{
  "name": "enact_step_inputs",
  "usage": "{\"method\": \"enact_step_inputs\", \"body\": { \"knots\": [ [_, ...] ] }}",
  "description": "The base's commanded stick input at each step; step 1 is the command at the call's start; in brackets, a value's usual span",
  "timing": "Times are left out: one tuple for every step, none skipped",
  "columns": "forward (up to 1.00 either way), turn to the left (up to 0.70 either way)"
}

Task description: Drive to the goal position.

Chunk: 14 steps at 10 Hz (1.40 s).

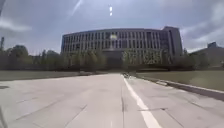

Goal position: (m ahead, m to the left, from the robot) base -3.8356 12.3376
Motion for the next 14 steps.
{"method": "enact_step_inputs", "body": {
  "knots": [
    [1.0,0.0],
    [1.0,0.0],
    [1.0,0.0],
    [1.0,0.0],
    [1.0,0.0],
    [1.0,0.0],
    [1.0,0.0],
    [1.0,0.0],
    [1.0,0.0],
    [1.0,0.0],
    [1.0,0.0],
    [1.0,0.0],
    [1.0,0.0],
    [1.0,0.0]
  ]
}}
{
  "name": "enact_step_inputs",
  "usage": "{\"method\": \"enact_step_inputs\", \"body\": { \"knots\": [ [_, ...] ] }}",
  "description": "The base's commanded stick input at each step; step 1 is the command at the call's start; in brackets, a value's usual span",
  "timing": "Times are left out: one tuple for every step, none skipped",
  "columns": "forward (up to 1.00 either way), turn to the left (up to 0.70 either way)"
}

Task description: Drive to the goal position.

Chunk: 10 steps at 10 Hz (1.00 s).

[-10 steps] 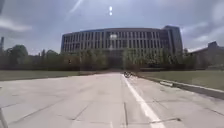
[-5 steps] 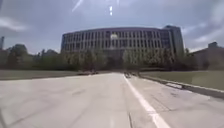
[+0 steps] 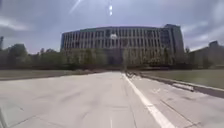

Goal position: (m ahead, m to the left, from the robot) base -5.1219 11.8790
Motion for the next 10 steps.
{"method": "enact_step_inputs", "body": {
  "knots": [
    [1.0,-0.04],
    [1.0,-0.21],
    [1.0,-0.38],
    [1.0,-0.11],
    [1.0,0.0],
    [1.0,0.0],
    [1.0,0.0],
    [1.0,0.0],
    [1.0,0.0],
    [1.0,0.0]
  ]
}}
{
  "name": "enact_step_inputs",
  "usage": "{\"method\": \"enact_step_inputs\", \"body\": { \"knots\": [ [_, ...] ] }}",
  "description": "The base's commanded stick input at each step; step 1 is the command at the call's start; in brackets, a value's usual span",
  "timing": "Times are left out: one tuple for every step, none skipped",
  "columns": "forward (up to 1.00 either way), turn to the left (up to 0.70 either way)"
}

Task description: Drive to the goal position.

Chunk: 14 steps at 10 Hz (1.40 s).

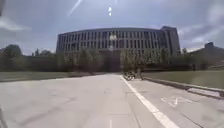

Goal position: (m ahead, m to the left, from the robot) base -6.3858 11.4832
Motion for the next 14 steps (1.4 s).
{"method": "enact_step_inputs", "body": {
  "knots": [
    [1.0,0.0],
    [1.0,0.0],
    [1.0,0.0],
    [1.0,0.0],
    [1.0,0.0],
    [1.0,0.0],
    [1.0,0.0],
    [1.0,0.0],
    [1.0,0.0],
    [1.0,0.0],
    [1.0,0.0],
    [1.0,0.0],
    [1.0,0.0],
    [1.0,0.0]
  ]
}}
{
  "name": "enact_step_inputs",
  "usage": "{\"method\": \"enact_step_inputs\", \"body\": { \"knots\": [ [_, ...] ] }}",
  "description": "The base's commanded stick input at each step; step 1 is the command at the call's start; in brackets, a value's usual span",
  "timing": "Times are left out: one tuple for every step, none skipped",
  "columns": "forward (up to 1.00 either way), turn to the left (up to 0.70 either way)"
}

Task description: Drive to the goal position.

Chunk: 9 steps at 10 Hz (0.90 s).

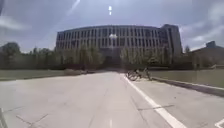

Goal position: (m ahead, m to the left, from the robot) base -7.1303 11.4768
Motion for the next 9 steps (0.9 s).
{"method": "enact_step_inputs", "body": {
  "knots": [
    [1.0,0.0],
    [1.0,0.0],
    [1.0,0.0],
    [1.0,0.0],
    [1.0,0.0],
    [1.0,0.0],
    [1.0,0.0],
    [1.0,0.0],
    [1.0,0.0]
  ]
}}
